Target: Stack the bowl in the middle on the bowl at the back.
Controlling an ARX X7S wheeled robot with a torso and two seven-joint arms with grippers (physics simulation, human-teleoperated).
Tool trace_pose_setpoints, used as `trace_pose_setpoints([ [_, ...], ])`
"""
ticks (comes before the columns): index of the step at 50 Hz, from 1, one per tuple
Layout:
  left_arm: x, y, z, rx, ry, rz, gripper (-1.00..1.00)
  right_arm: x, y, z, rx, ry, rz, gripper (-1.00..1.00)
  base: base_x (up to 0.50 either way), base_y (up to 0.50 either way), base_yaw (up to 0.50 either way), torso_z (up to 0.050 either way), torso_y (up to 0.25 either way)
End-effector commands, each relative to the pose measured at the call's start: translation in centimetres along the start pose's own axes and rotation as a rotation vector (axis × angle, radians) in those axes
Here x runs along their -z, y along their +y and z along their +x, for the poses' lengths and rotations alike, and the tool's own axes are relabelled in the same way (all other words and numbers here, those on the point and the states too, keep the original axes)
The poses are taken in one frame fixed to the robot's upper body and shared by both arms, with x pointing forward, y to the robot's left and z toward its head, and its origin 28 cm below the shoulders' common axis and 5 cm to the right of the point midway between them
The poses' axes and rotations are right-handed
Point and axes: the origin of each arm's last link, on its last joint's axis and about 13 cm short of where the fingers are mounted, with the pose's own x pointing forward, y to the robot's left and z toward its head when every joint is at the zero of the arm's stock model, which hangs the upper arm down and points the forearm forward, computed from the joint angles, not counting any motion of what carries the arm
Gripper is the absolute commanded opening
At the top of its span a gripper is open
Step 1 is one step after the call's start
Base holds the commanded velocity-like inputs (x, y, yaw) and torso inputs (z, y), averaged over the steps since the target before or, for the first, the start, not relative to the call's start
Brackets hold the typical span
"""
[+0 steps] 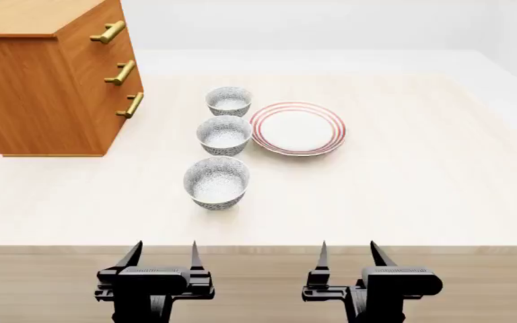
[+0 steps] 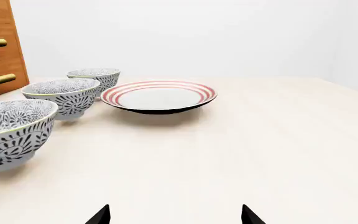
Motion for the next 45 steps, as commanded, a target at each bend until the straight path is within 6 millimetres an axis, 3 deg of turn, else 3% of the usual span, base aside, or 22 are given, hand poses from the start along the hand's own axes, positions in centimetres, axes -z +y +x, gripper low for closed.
trace_pose_setpoints([
  [1, 0.0, 0.0, 0.0, 0.000, 0.001, 0.002, 1.00, -0.1, 0.0, 0.0, 0.000, -0.008, 0.006, 1.00, 0.00, 0.00, 0.00, 0.000, 0.000],
  [13, -1.3, 0.1, 0.6, 0.009, -0.001, 0.018, 1.00, -2.2, -0.3, 0.2, -0.005, -0.045, -0.005, 1.00, 0.00, 0.00, 0.00, 0.000, 0.000],
  [24, -4.4, 1.2, 1.8, 0.069, -0.063, 0.080, 1.00, -5.6, -0.9, 1.0, -0.025, -0.070, -0.042, 1.00, 0.00, 0.00, 0.00, 0.000, 0.000],
  [37, -9.8, 2.6, 4.3, 0.112, -0.099, 0.096, 1.00, -11.1, -1.9, 2.9, -0.073, -0.121, -0.115, 1.00, 0.00, 0.00, 0.00, 0.000, 0.000],
  [45, -14.5, 3.4, 7.2, 0.146, -0.125, 0.099, 1.00, -14.4, -2.3, 4.8, -0.109, -0.124, -0.162, 1.00, 0.00, 0.00, 0.00, 0.000, 0.000],
])
